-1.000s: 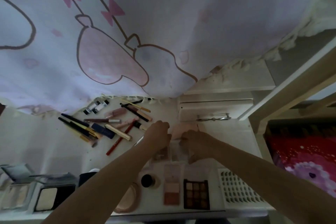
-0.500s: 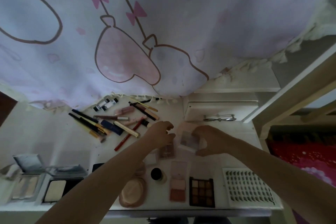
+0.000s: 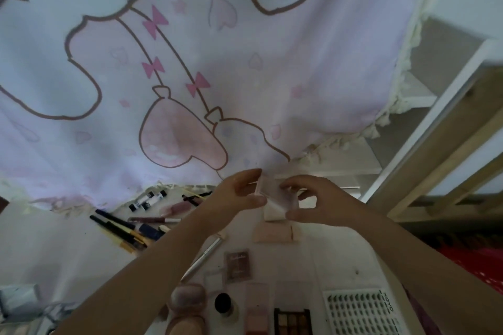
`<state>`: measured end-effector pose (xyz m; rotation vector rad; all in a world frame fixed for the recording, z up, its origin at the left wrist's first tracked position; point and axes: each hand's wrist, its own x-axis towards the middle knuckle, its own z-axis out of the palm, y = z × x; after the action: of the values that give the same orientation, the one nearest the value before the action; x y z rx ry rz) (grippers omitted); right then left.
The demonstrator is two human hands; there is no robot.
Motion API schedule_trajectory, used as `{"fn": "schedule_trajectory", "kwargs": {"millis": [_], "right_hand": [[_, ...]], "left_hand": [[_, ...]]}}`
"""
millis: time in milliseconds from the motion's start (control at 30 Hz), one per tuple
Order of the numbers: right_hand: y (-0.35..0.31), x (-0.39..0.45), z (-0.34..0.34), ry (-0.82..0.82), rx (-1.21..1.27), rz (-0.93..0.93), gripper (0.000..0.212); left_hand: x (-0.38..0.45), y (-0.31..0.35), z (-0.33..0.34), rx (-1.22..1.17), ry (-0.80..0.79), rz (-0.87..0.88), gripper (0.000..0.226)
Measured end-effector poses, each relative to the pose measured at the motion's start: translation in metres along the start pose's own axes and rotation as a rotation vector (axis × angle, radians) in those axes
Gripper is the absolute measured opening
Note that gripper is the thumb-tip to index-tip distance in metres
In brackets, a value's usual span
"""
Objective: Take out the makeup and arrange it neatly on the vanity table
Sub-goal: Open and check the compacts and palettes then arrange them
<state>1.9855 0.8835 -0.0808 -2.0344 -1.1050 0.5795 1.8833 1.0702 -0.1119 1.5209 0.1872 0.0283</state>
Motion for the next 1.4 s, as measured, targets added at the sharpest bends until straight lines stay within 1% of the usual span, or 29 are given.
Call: {"fn": "schedule_trajectory", "kwargs": {"millis": [167, 300, 333, 400, 467, 533, 633, 733, 800, 867, 967, 1033, 1133, 1267, 1400], "right_hand": [[-0.012, -0.007, -0.005, 0.051, -0.026, -0.055, 0.057], [-0.016, -0.014, -0.003, 0.071, 0.246, -0.033, 0.064], [-0.016, -0.016, -0.003, 0.066, 0.282, -0.032, 0.064], [-0.016, -0.018, -0.005, 0.052, 0.277, -0.040, 0.063], [-0.014, -0.018, -0.008, 0.043, 0.301, -0.041, 0.061], [-0.014, -0.018, -0.010, 0.049, 0.389, -0.016, 0.058], [-0.014, -0.017, -0.008, 0.108, 0.457, 0.012, 0.059], [-0.013, -0.017, -0.007, 0.162, 0.480, 0.028, 0.052], [-0.012, -0.016, -0.008, 0.196, 0.479, 0.037, 0.048], [-0.012, -0.014, -0.008, 0.216, 0.521, 0.051, 0.041], [-0.014, -0.012, -0.008, 0.189, 0.691, 0.080, 0.035], [-0.017, -0.012, -0.007, 0.167, 0.685, 0.083, 0.036], [-0.020, -0.010, -0.006, 0.164, 0.609, 0.084, 0.034], [-0.022, -0.009, -0.008, 0.200, 0.517, 0.102, 0.029], [-0.024, -0.007, -0.007, 0.243, 0.599, 0.142, 0.026]], "left_hand": [[-0.009, 0.019, 0.006, -0.048, 0.005, 0.105, 0.066], [-0.017, 0.031, 0.014, -0.031, 0.008, 0.164, 0.073], [-0.019, 0.033, 0.016, -0.033, 0.001, 0.164, 0.073], [-0.023, 0.036, 0.017, -0.056, 0.011, 0.155, 0.072], [-0.027, 0.036, 0.016, -0.060, 0.050, 0.163, 0.068], [-0.030, 0.036, 0.016, -0.066, 0.094, 0.171, 0.063], [-0.032, 0.037, 0.016, -0.077, 0.177, 0.181, 0.047], [-0.032, 0.037, 0.015, -0.058, 0.246, 0.161, 0.033], [-0.031, 0.036, 0.016, -0.086, 0.241, 0.121, 0.030], [-0.028, 0.035, 0.017, -0.165, 0.223, 0.060, 0.026], [-0.025, 0.037, 0.019, -0.348, 0.171, -0.003, 0.016], [-0.022, 0.038, 0.020, -0.390, 0.136, -0.032, 0.013], [-0.019, 0.037, 0.024, -0.309, 0.156, -0.031, 0.015], [-0.018, 0.035, 0.024, -0.106, 0.276, 0.055, 0.018], [-0.016, 0.033, 0.025, -0.058, 0.379, 0.105, 0.019]]}}
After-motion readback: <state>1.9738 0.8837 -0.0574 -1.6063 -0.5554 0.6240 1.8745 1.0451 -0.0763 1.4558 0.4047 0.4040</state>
